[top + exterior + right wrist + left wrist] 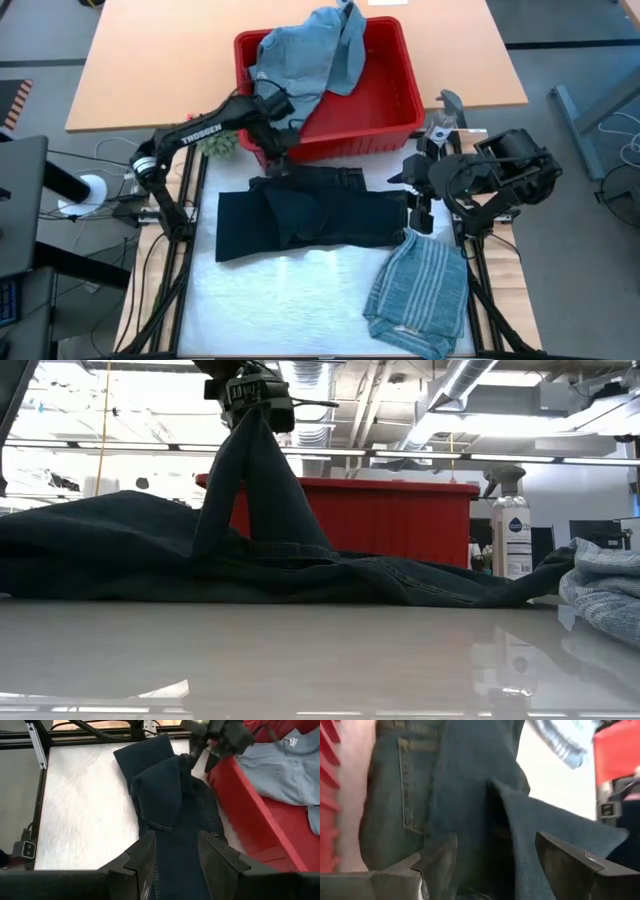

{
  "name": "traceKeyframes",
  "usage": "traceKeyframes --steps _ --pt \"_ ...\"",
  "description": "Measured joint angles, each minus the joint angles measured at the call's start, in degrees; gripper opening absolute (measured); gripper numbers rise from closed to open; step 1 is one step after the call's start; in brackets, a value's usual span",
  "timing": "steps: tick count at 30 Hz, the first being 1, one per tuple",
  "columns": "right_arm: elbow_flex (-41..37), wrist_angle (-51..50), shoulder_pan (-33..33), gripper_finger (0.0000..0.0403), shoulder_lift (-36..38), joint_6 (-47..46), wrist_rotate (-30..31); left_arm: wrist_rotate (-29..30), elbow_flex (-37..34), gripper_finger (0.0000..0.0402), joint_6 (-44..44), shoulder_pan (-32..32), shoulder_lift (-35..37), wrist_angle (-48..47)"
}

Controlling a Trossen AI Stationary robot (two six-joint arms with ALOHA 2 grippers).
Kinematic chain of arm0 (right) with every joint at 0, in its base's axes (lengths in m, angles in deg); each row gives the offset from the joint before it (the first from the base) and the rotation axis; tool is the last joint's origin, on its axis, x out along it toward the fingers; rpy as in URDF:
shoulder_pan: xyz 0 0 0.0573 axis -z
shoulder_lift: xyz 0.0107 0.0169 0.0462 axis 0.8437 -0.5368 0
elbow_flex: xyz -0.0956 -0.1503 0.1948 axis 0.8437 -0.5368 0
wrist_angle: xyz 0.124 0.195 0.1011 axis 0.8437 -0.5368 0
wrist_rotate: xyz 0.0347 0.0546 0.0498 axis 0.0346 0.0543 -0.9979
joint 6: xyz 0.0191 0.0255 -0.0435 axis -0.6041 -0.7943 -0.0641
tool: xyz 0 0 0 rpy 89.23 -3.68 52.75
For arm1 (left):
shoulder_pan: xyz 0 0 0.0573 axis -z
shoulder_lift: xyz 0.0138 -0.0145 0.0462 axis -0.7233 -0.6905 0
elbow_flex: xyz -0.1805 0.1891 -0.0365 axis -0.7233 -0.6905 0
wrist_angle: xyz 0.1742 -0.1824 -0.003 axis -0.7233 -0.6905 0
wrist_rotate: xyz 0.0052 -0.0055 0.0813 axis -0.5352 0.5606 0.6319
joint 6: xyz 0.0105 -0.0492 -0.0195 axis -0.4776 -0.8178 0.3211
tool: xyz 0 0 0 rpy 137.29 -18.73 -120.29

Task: Fold Laundry from Bin
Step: Fold the blue denim pants

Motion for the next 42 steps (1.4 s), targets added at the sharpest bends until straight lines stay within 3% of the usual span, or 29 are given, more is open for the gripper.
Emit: traceKeyframes --steps 5,9,13,17,21,24,29,36,39,42 --pt "0.0 0.0 0.0 0.0171 0.0 0.0 0.0 12.9 0.1 0.0259 1.6 4.0 3.3 -0.8" --pt "0.0 0.0 0.0 0.0171 0.0 0.1 0.0 19.6 3.6 0.0259 2.5 5.4 6.6 1.5" --pt "0.0 0.0 -0.1 0.0171 0.0 -0.2 0.0 16.2 4.6 0.0258 -0.7 5.9 6.9 0.8" --pt "0.0 0.0 -0.4 0.0171 0.0 -2.5 -0.2 20.0 4.7 0.0255 1.1 9.3 6.4 -1.3" --pt "0.0 0.0 -1.6 0.0171 -0.1 -3.9 -0.2 19.7 4.2 0.0254 1.2 11.7 4.4 -1.7" --pt "0.0 0.0 -2.8 0.0171 -0.4 -4.3 -0.2 22.2 1.0 0.0254 2.1 12.0 4.3 -0.6" --pt "-0.3 0.0 -4.0 0.0171 -0.5 -4.8 -0.1 18.9 -4.3 0.0254 -0.5 10.9 4.2 -0.4" --pt "-2.0 0.1 -4.3 0.0171 -0.5 -5.9 0.1 18.6 -9.8 0.0252 -1.0 11.4 4.2 1.6" --pt "-3.6 0.2 -4.2 0.0171 -0.5 -5.9 0.1 16.5 -12.3 0.0227 -2.1 11.4 4.3 1.4" --pt "-4.9 0.5 -4.2 0.0171 -0.6 -5.9 0.1 14.1 -12.7 0.0163 -2.1 11.8 4.3 1.0"
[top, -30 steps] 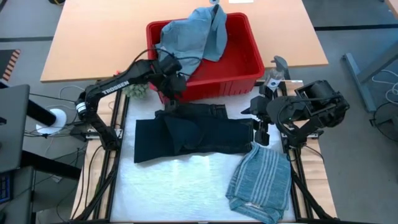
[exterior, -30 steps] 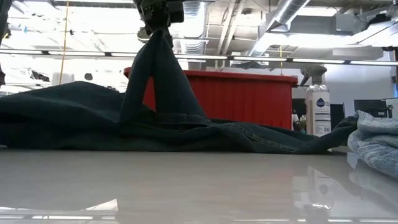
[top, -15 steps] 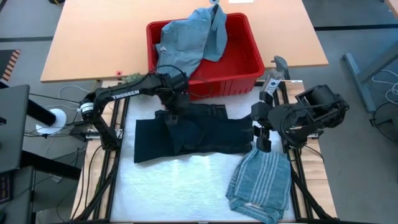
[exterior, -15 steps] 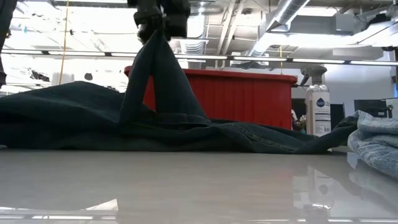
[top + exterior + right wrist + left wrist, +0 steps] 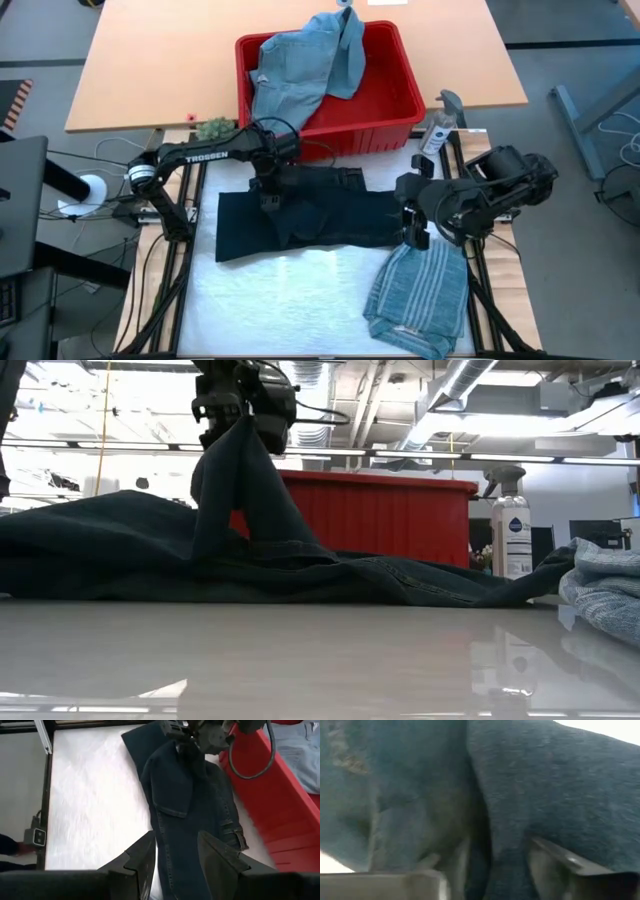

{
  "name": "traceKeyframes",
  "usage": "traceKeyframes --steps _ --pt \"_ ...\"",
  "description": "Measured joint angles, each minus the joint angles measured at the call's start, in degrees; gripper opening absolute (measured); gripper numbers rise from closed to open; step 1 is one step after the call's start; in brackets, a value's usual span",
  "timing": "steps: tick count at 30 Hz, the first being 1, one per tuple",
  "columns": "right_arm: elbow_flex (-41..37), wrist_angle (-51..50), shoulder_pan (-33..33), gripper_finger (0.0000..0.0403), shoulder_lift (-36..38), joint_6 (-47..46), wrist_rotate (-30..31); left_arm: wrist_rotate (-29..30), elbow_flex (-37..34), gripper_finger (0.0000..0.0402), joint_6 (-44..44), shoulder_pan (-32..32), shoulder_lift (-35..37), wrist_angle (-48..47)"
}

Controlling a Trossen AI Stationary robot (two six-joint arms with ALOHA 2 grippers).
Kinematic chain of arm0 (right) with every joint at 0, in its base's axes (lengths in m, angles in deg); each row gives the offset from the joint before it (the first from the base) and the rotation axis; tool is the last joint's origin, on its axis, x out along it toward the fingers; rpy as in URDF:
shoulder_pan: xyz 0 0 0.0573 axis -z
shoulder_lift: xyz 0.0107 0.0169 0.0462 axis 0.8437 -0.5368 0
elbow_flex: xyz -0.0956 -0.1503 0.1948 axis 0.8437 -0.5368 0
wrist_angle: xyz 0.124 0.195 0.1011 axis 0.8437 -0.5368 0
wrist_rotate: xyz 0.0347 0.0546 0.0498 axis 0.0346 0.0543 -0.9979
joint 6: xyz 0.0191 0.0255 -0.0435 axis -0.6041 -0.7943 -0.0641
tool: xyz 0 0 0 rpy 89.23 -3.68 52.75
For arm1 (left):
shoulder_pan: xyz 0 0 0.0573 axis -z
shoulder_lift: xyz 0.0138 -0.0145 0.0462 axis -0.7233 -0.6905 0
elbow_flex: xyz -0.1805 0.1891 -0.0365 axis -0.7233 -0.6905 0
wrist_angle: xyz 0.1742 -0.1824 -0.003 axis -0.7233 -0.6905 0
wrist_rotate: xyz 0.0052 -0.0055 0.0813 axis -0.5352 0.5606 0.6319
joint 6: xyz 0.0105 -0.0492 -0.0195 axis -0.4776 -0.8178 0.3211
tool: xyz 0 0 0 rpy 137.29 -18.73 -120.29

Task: Fold Laundry from Bin
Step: Fold the blue denim pants

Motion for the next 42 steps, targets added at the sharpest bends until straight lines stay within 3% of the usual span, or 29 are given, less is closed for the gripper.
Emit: traceKeyframes --steps 5,15,22,26,30,37,42 --pt "-1.3 0.0 0.1 0.0171 0.0 0.0 0.8 -1.2 4.0 0.0019 -0.2 1.1 0.0 -1.0" --pt "-4.7 4.3 1.2 0.0171 0.1 -0.6 8.5 8.2 21.3 0.0 -4.0 5.2 8.9 -6.5" --pt "-11.2 12.7 7.7 0.0171 0.2 0.0 8.5 16.0 22.6 0.0 -16.7 9.8 24.0 -10.0" --pt "-21.7 19.5 14.6 0.0181 0.0 4.5 -1.3 18.6 17.9 0.0001 -19.1 12.8 30.7 -6.8" --pt "-31.3 33.1 21.4 0.0208 -0.1 17.2 -8.1 18.7 13.6 0.0022 -19.3 14.4 34.7 -4.4" --pt "-33.5 45.7 35.9 0.0249 -2.2 30.8 -29.0 18.5 12.7 0.0095 -20.2 16.2 35.6 -4.9" --pt "-33.5 46.7 39.9 0.0251 -8.7 38.0 -41.6 18.5 12.7 0.0149 -20.4 16.8 34.5 -5.1"
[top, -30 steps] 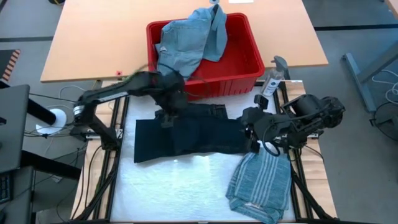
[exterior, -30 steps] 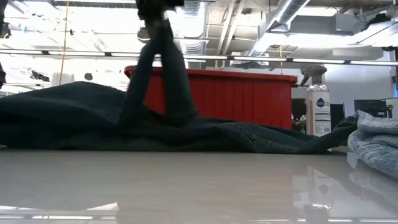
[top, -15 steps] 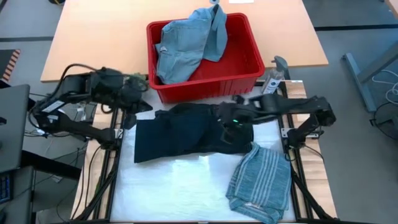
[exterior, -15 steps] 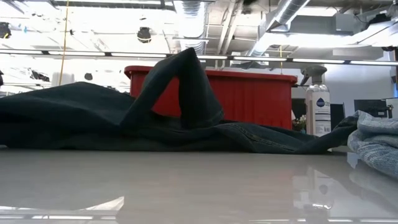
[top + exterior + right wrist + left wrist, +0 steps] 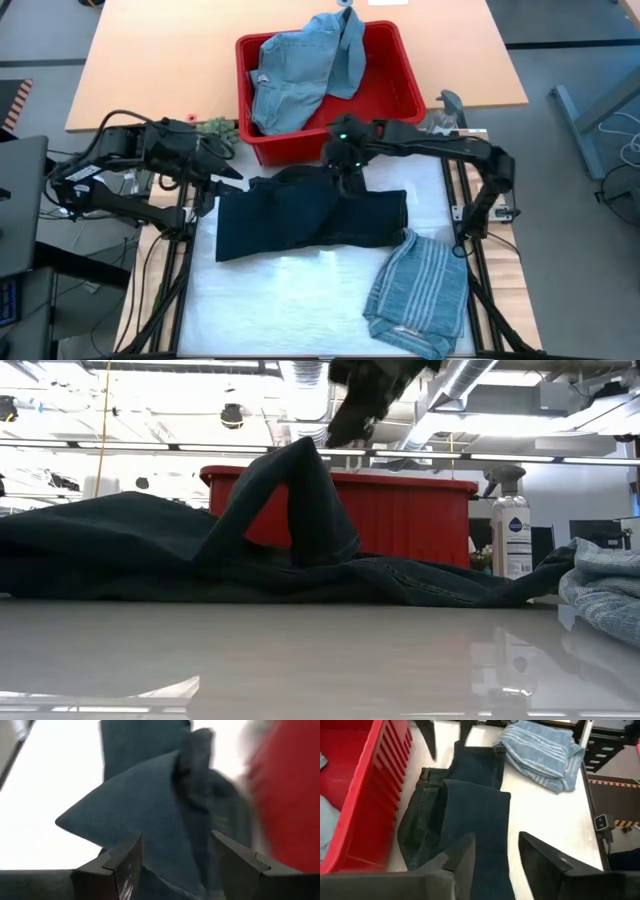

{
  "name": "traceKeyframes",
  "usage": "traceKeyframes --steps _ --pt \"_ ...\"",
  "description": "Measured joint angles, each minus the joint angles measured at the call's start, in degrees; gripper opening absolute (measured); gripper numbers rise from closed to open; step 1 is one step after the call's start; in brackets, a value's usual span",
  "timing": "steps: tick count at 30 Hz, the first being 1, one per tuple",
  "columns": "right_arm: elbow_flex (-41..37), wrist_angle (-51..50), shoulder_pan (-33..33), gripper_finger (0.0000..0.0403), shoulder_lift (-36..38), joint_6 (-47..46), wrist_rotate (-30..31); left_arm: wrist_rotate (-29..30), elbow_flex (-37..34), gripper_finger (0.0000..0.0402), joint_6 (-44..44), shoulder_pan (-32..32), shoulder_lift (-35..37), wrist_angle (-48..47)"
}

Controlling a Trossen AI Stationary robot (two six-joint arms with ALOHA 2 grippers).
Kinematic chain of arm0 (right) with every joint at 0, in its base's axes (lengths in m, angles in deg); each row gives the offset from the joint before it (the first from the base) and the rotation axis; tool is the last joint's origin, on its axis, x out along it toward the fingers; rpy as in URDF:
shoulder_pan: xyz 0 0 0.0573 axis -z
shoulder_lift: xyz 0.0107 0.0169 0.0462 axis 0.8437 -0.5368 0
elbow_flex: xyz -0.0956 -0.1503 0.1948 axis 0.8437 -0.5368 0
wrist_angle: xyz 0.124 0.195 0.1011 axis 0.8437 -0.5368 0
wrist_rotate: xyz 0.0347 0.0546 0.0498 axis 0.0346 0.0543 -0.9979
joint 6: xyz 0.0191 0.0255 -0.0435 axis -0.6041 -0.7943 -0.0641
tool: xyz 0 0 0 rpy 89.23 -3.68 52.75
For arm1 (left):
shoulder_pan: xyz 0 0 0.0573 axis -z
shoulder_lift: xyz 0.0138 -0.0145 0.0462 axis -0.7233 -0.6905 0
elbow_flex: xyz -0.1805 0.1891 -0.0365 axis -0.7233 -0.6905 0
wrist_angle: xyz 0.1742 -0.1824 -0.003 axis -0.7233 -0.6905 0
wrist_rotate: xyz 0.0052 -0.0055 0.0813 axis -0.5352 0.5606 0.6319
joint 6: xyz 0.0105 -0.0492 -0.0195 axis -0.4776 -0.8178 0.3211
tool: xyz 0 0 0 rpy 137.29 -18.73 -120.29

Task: Fold Laundry from Bin
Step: Fold the blue denim pants

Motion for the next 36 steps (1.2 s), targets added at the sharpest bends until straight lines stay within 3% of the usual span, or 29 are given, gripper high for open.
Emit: traceKeyframes --steps 5,9,11,14,18,20,25,29,36 --pt "0.0 1.1 2.0 0.0252 -6.0 4.2 -6.1 2.1 0.0 0.0188 0.0 0.0 -2.2 0.1" --pt "0.0 2.1 3.5 0.0251 -9.3 5.0 -7.5 4.8 0.0 0.0203 1.0 0.0 -4.3 -0.1" --pt "0.0 1.6 4.0 0.0241 -10.2 5.4 -11.2 4.9 0.0 0.0205 1.1 -0.1 -5.4 -0.2" --pt "0.0 0.6 3.4 0.0179 -9.9 6.7 -12.6 4.8 0.0 0.0206 3.2 -0.1 -6.9 -0.6" --pt "0.0 -0.2 2.1 0.0034 -9.1 9.4 -13.1 4.6 0.0 0.0206 7.9 -0.8 -9.4 -0.4" --pt "0.2 -0.5 1.2 0.002 -8.9 9.2 -13.0 3.3 0.0 0.0206 10.3 -2.1 -10.7 0.0" --pt "4.4 -2.6 -0.9 0.0016 -8.8 8.6 -11.6 -4.8 0.0 0.0206 15.7 -7.7 -13.4 3.7" --pt "8.8 -4.3 -2.7 0.0016 -8.8 8.6 -10.1 -15.9 0.0 0.021 20.0 -13.0 -16.8 2.7" --pt "11.5 -5.0 -4.1 0.0016 -8.7 8.9 -7.3 -30.1 0.0 0.0248 23.5 -17.4 -23.6 2.1"
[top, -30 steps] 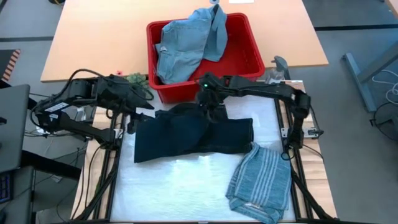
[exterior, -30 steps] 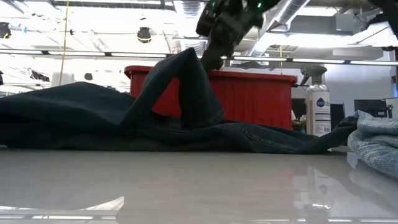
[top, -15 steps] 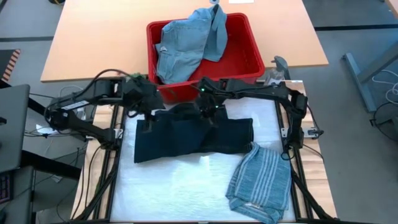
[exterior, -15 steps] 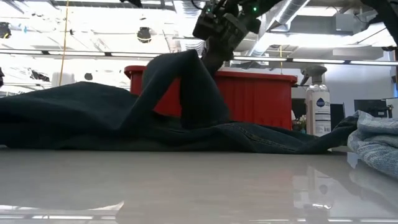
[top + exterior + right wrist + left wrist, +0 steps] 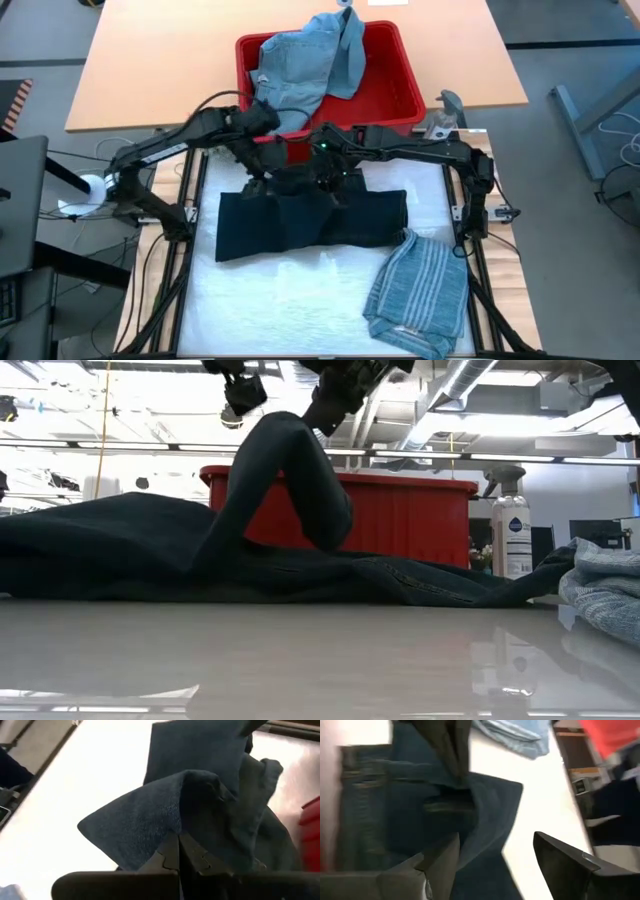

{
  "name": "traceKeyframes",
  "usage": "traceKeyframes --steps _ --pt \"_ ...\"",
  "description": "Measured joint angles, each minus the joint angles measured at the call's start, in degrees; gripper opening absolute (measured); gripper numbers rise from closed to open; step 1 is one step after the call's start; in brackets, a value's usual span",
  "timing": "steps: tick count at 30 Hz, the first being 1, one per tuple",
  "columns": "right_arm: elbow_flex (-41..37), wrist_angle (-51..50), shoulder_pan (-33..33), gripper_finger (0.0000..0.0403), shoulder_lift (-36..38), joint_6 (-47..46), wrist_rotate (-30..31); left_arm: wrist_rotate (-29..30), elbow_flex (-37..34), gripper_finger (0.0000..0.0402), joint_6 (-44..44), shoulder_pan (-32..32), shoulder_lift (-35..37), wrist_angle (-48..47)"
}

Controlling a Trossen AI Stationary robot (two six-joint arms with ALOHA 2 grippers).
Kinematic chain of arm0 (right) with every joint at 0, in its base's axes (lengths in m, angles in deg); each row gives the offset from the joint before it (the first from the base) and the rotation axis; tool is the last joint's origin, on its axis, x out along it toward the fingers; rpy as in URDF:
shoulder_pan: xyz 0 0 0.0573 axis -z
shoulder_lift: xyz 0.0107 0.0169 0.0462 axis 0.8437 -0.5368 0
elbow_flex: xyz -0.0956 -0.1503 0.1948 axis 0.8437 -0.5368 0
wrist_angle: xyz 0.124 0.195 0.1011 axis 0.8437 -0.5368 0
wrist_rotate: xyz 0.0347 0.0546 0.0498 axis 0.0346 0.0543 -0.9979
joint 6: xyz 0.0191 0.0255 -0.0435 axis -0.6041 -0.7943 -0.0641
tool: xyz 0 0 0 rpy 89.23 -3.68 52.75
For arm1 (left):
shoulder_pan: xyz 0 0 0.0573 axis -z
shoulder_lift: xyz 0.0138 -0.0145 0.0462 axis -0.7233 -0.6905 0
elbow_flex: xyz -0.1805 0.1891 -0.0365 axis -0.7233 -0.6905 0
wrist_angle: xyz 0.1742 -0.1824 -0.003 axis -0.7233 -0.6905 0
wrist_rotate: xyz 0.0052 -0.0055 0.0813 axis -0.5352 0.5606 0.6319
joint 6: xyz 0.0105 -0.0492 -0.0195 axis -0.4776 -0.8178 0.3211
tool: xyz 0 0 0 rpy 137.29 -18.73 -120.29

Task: Fold Laundry from Bin
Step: Fold the blue denim pants

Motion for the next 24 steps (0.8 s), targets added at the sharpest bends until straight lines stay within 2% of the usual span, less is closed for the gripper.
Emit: traceKeyframes --steps 4,7,16,19,24 --pt "0.0 -0.3 -0.3 0.0016 0.0 -0.4 1.3 -8.7 0.0 0.026 0.5 -0.4 -3.7 0.0" --pt "0.0 -0.3 -0.6 0.0016 0.0 -0.4 2.3 -10.4 0.0 0.0261 1.8 -0.2 -6.2 -0.3" --pt "0.0 -0.3 -0.7 0.0016 0.0 -0.6 2.5 -5.9 0.0 0.0261 2.5 -0.6 -10.0 0.2" --pt "0.0 -0.8 -1.0 0.0016 0.0 -0.6 2.4 -2.5 0.0 0.0261 2.0 -2.2 -9.6 -1.1" --pt "0.0 -0.8 -1.0 0.0016 0.0 -0.2 2.4 -1.7 0.0 0.0261 2.3 -5.3 -6.4 -0.3"
